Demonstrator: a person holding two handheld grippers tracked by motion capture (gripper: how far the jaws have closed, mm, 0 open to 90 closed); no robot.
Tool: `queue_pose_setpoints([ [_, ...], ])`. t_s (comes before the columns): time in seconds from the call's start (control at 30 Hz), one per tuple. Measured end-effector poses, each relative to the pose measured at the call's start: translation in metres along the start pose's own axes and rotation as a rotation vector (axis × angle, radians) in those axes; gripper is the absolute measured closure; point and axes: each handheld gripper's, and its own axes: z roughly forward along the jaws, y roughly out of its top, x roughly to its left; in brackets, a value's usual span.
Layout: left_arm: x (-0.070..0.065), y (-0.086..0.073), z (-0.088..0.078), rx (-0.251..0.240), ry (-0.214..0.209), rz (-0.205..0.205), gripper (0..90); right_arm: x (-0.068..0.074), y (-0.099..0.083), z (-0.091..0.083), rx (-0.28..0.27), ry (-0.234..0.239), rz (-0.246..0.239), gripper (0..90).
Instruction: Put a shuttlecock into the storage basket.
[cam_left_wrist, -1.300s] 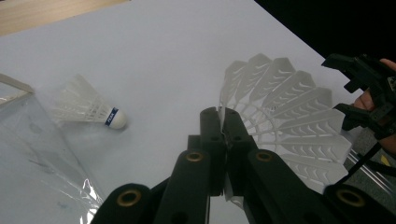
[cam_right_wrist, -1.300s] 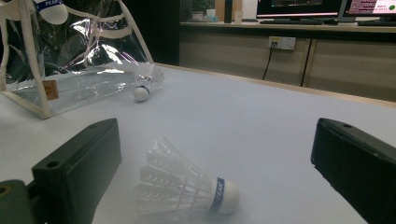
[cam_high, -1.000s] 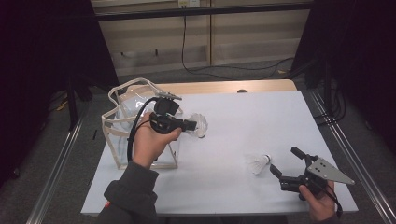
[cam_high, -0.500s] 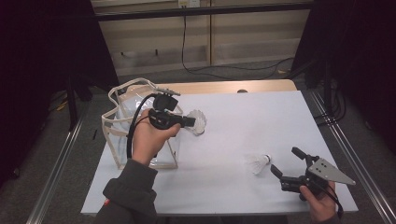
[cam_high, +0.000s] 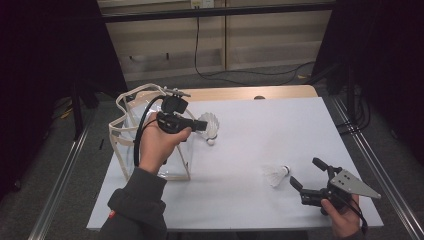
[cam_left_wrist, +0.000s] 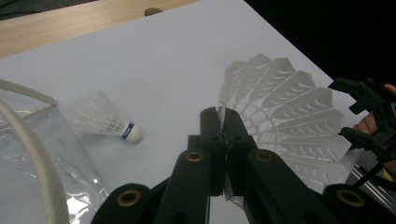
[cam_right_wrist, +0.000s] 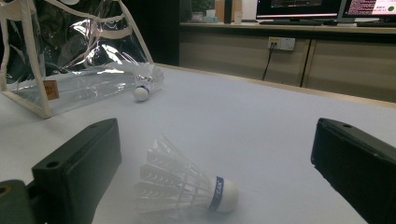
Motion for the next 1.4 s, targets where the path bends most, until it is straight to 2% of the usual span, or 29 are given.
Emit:
queue_pose_setpoints([
  [0.5, 0.002, 0.009, -0.004, -0.011, 0.006, -0.009, 89.9, 0.000, 0.000, 0.000, 0.000, 0.000, -0.002, 1.6],
  [1.4, 0.014, 0.022, -0.014, -0.028, 0.046, -0.041, 90.0, 0.000, 0.000, 0.000, -0.004, 0.001, 0.002, 1.6],
])
